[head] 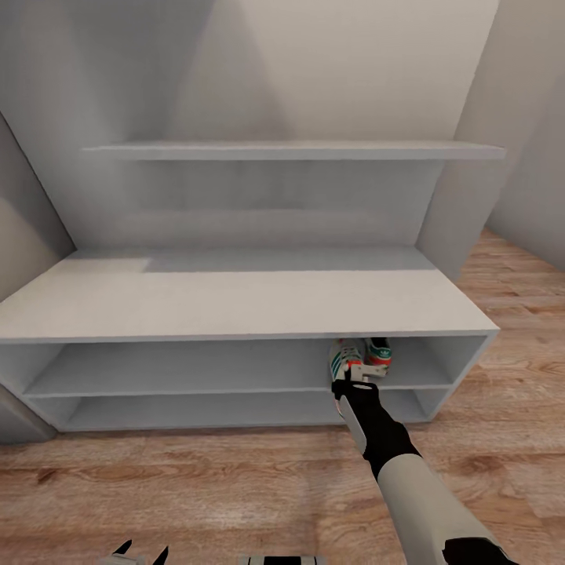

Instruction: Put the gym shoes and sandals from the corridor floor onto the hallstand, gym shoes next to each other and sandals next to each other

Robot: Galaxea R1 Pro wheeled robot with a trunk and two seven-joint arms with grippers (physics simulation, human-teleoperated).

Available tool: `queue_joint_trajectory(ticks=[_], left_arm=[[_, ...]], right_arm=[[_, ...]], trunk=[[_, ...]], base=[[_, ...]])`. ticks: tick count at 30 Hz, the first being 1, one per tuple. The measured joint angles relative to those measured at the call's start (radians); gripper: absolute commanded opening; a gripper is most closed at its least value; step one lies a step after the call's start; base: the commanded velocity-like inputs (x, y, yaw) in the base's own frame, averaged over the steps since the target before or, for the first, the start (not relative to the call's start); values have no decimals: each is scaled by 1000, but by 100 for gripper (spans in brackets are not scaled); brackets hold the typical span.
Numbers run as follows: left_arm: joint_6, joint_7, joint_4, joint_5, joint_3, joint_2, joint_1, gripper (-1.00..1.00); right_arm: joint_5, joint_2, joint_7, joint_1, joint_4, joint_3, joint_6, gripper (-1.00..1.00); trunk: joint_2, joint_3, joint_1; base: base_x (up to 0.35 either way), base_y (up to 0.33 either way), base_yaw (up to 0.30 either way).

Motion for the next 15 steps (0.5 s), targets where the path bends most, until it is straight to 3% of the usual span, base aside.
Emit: queue_joint_trajectory(ticks=[15], left_arm=[[-3,0,0,0,-1,0,0,100]], right_arm=[[1,0,0,0,1,1,1,-100]], trunk=[[0,-6,0]], base=[[0,0,0]])
